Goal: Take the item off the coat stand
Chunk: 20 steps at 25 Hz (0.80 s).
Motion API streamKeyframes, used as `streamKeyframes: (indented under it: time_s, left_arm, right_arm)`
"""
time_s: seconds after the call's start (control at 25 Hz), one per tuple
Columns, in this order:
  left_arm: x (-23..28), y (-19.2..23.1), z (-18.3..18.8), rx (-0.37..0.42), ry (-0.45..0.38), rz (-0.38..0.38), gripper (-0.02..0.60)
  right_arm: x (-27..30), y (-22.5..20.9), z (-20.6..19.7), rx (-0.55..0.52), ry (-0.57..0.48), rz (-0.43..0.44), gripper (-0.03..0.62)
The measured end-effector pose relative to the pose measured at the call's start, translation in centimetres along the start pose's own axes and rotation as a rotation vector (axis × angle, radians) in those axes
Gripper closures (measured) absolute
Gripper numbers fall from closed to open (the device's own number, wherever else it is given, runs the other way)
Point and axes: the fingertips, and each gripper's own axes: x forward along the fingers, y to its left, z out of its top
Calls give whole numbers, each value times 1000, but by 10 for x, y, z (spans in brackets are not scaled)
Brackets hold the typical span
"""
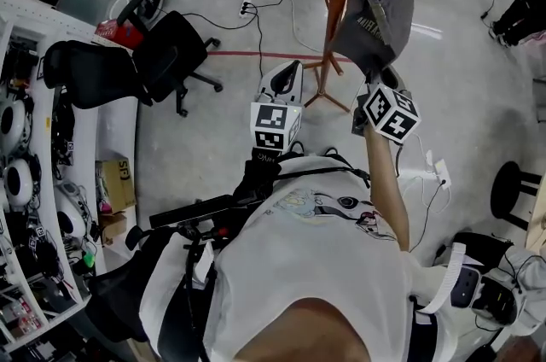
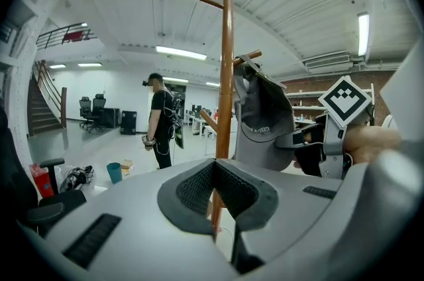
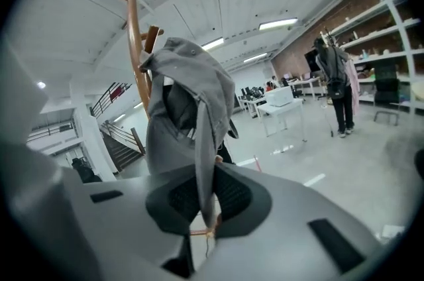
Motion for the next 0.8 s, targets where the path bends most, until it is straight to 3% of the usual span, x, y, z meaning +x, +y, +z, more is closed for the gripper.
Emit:
streamKeyframes:
  time_s: [0.8]
  left_arm:
    - [16,-9,10,22,-7,-26,578]
  right_arm:
    - [-11,-35,88,22,-250,-89,571]
